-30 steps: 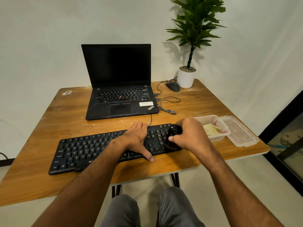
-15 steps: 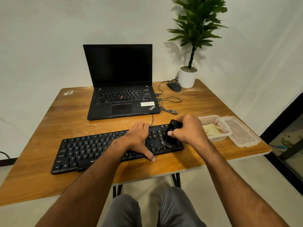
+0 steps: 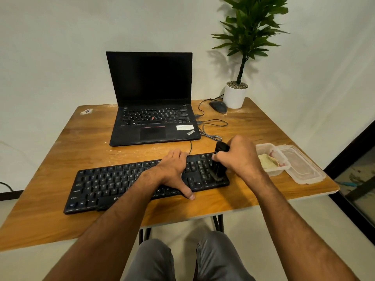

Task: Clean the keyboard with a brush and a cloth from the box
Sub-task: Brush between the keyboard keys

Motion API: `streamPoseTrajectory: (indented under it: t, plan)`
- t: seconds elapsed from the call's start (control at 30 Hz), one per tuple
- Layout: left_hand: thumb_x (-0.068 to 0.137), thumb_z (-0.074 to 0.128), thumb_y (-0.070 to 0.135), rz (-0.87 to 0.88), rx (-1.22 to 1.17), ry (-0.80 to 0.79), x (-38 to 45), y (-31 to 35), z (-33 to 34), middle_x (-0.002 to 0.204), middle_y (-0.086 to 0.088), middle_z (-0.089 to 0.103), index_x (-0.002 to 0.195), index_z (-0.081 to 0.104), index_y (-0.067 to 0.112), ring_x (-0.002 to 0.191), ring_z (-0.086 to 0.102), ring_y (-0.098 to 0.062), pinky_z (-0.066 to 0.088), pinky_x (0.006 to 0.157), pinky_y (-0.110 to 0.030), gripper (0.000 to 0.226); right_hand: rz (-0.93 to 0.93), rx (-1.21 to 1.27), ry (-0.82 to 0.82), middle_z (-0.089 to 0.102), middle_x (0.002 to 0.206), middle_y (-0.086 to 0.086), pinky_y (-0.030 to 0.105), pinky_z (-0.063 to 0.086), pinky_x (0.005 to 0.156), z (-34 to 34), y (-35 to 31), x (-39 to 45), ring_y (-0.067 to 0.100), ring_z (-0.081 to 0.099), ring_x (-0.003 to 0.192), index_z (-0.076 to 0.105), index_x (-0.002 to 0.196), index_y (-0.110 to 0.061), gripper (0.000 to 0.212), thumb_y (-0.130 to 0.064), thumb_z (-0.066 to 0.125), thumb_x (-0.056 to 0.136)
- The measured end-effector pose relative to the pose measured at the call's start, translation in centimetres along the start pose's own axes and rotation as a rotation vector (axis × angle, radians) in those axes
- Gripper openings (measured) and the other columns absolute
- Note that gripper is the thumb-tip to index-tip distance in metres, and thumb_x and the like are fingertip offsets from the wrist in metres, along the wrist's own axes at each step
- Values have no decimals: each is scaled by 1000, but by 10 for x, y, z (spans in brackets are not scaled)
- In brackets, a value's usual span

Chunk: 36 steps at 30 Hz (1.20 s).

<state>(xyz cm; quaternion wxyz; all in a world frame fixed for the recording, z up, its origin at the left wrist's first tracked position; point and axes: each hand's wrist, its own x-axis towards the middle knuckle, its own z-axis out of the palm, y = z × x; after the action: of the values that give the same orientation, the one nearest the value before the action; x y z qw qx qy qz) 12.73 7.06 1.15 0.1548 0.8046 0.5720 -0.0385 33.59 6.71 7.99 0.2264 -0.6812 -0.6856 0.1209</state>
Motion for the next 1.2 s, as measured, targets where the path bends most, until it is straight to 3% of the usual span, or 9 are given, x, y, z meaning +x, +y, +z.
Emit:
streamPoseTrajectory:
  t: [0.13, 0.33, 0.43, 0.53, 0.63, 0.8, 1.0, 1.2]
  plan:
    - [51, 90, 76, -2, 9, -11, 0, 1, -1, 136, -3, 33, 154, 26, 13, 127, 33, -19, 38, 116, -39, 137, -13, 15, 70, 59, 64, -3, 18, 32, 44, 18, -10, 2, 11, 55, 60, 69, 74, -7, 25, -30, 77, 77]
    - [51, 89, 77, -10, 17, -25, 0, 1, -2, 136, -3, 32, 156, 24, 13, 127, 32, -19, 38, 117, -41, 138, -69, 50, 162, 63, 68, -1, 23, 42, 60, 25, -22, 12, 16, 58, 66, 73, 79, -9, 22, -31, 75, 81]
    - [52, 88, 77, -12, 20, -28, 0, 0, -2, 137, -3, 32, 157, 23, 13, 128, 32, -20, 38, 117, -41, 139, -100, -44, 75, 62, 67, 2, 30, 45, 60, 18, -19, 3, 23, 61, 69, 67, 72, -7, 23, -28, 74, 78]
    - [52, 88, 78, -13, 23, -28, 1, 1, -1, 138, -3, 33, 157, 24, 13, 128, 32, -19, 38, 117, -41, 139, -82, -138, -62, 62, 71, 4, 28, 43, 51, 4, -17, -4, 21, 60, 71, 63, 73, -9, 22, -27, 74, 76]
    - [51, 88, 78, -12, 21, -26, 2, 1, -1, 138, -3, 33, 156, 24, 13, 128, 32, -19, 38, 118, -42, 139, -17, -136, -156, 66, 78, 4, 33, 56, 58, -8, -16, 4, 20, 65, 73, 67, 80, -9, 23, -30, 76, 78]
    - [52, 89, 76, -15, 12, -26, 1, 1, -1, 137, -3, 33, 154, 27, 14, 127, 33, -19, 39, 116, -40, 135, 14, -17, -38, 60, 68, -1, 22, 37, 44, 12, -20, 12, 11, 57, 61, 62, 70, -13, 20, -25, 75, 78]
    - [51, 88, 77, -23, 20, -31, 1, 1, -2, 137, -4, 34, 152, 29, 13, 127, 33, -20, 39, 116, -40, 133, -71, 87, 121, 67, 69, -1, 29, 53, 62, 27, -17, 16, 17, 65, 69, 74, 78, -10, 21, -30, 78, 77]
    - [50, 89, 78, -16, 26, -26, 2, 1, -2, 137, -3, 34, 155, 26, 13, 127, 33, -19, 39, 116, -40, 138, -73, -144, -111, 67, 76, 6, 33, 53, 58, 0, -12, -2, 21, 65, 75, 69, 79, -6, 26, -30, 79, 74]
